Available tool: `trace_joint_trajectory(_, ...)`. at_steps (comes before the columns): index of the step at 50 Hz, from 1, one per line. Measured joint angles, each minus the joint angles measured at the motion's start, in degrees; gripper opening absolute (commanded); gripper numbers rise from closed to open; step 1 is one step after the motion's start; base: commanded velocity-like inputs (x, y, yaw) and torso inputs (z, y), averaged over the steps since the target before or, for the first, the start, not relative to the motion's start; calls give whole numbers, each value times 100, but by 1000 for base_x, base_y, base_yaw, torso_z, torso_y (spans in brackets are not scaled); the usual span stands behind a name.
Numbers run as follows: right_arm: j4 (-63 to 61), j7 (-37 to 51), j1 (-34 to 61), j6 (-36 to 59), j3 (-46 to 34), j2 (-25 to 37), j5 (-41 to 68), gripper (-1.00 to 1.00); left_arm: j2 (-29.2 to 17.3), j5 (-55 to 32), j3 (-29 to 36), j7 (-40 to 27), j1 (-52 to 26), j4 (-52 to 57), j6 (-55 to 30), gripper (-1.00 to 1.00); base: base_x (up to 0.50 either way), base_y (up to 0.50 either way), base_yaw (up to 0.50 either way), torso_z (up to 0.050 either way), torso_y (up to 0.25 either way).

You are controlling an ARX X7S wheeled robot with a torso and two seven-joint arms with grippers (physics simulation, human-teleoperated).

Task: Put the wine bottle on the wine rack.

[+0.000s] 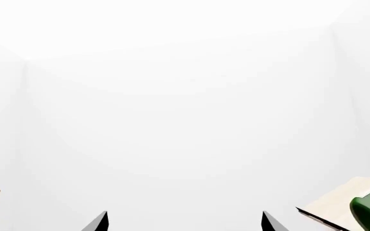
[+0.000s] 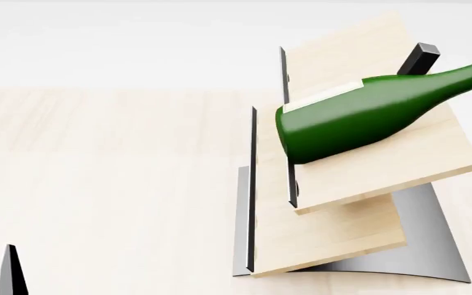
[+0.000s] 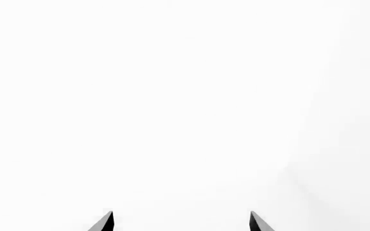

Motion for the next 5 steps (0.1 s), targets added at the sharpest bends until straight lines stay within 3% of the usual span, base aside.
trace_joint_trajectory(5, -297, -149, -223, 203, 837, -198, 147, 100, -3, 0, 2, -3, 0, -11, 8, 100, 0, 0, 0, 0, 0)
